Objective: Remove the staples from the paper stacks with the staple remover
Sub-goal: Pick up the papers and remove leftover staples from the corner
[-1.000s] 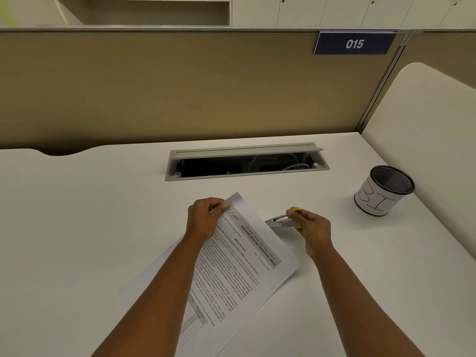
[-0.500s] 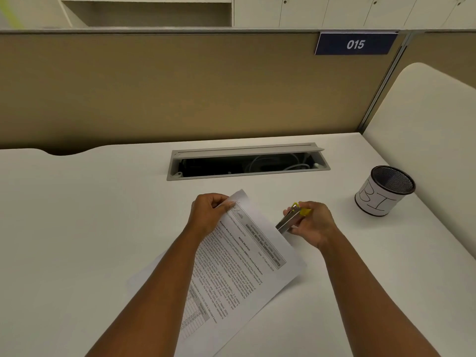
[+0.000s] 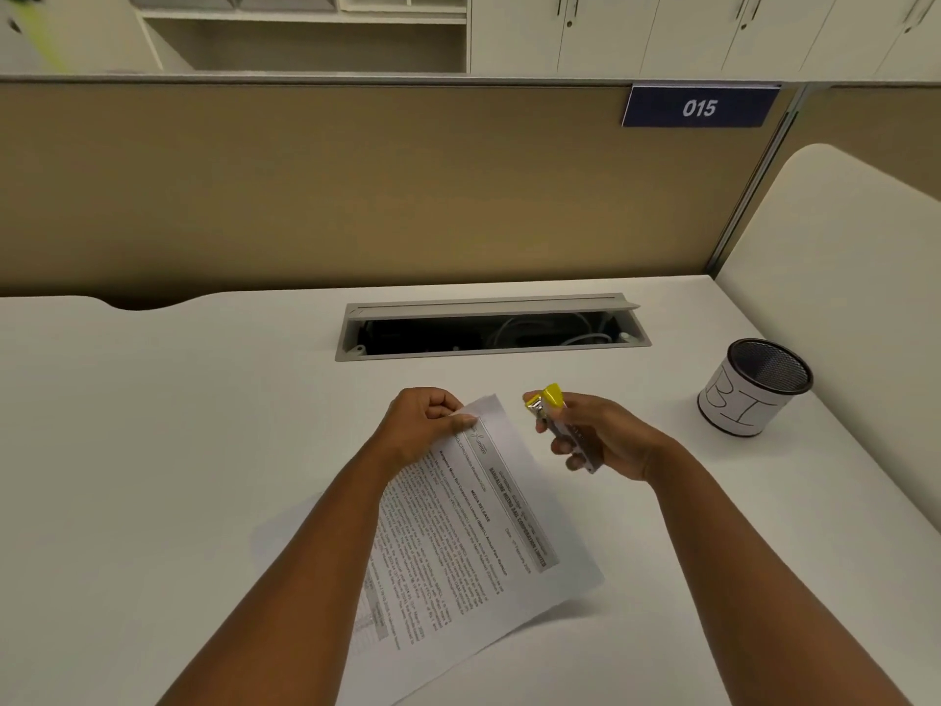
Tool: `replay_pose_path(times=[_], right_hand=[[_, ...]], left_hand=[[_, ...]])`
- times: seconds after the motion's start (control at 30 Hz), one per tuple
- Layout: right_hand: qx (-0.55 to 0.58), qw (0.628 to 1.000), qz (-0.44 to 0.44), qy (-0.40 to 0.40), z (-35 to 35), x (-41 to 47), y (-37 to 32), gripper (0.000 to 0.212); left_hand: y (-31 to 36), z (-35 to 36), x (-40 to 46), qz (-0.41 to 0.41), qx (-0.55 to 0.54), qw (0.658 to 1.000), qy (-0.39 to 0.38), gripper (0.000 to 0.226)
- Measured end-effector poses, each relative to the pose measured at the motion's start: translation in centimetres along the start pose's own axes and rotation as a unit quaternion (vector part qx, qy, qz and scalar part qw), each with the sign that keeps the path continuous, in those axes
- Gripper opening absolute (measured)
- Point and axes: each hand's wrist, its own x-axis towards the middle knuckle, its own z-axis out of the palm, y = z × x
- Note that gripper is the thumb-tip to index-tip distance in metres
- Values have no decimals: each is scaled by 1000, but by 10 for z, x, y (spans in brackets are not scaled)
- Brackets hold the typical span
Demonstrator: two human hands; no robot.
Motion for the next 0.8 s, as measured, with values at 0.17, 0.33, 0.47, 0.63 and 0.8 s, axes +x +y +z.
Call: replay_pose_path(times=[0.17,0.33,0.47,0.63,0.8], right_hand=[[-236,971,-29,-14,8,6,-10,26],[-318,946,-51,-46,13,12,-12,17],[-371,924,-73,-50,18,17,-10,35],[-387,916,-93,-51,22,20,-10,38],[-380,919,-94,-36,24,20,-11,36]], left_hand=[[1,3,2,2,18,1000,-14,15],[-2,6,5,5,47,998,-44,15],[0,9,5,19,60,996,-66,14],[2,13,5,29,75,994,-75,13],[2,13,5,34,79,993,-80,11]])
